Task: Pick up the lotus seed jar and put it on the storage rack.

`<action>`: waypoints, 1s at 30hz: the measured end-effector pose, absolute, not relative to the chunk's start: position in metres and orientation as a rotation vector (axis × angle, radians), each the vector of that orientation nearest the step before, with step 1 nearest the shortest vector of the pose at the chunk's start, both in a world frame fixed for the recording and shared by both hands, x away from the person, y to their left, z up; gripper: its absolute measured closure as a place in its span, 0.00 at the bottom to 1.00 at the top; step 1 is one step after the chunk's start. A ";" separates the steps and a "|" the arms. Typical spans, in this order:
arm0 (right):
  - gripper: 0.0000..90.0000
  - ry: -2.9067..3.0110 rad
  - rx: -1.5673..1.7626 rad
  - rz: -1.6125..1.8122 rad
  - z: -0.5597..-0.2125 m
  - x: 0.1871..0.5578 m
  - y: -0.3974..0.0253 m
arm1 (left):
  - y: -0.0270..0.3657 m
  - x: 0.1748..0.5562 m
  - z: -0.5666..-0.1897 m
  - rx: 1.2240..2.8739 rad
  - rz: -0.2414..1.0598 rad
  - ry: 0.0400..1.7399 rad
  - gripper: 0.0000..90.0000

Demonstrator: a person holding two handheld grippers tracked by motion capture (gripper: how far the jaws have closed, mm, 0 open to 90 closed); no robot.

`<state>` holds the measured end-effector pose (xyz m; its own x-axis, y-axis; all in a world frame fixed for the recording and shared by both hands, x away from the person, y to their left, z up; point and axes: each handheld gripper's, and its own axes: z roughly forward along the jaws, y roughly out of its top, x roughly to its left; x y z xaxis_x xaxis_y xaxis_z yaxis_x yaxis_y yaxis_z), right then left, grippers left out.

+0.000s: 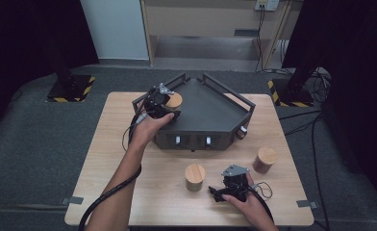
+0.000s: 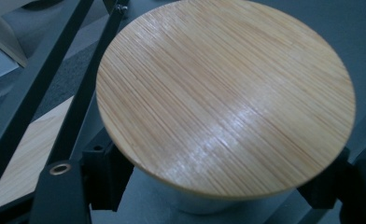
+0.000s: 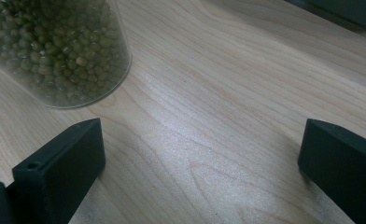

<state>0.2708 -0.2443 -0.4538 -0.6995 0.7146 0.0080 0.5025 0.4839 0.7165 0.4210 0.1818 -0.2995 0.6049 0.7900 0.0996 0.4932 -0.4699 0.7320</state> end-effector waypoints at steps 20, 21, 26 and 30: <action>0.01 2.442 1.033 1.035 -0.454 0.271 -0.244 | 0.203 0.429 -0.313 2.092 0.475 1.048 0.27; 0.01 2.442 1.033 1.035 -0.454 0.271 -0.244 | 0.203 0.429 -0.313 2.095 0.474 1.045 0.27; 0.01 2.442 1.033 1.036 -0.454 0.271 -0.244 | 0.205 0.428 -0.316 2.082 0.475 1.049 0.26; 0.01 2.442 1.032 1.036 -0.454 0.271 -0.244 | 0.204 0.423 -0.317 2.070 0.505 1.055 0.13</action>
<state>0.2707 -0.2442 -0.4538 -0.6991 0.7149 0.0084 0.5030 0.4835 0.7164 0.4232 0.2043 -0.3169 0.5829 0.8125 0.0118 0.5185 -0.3831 0.7645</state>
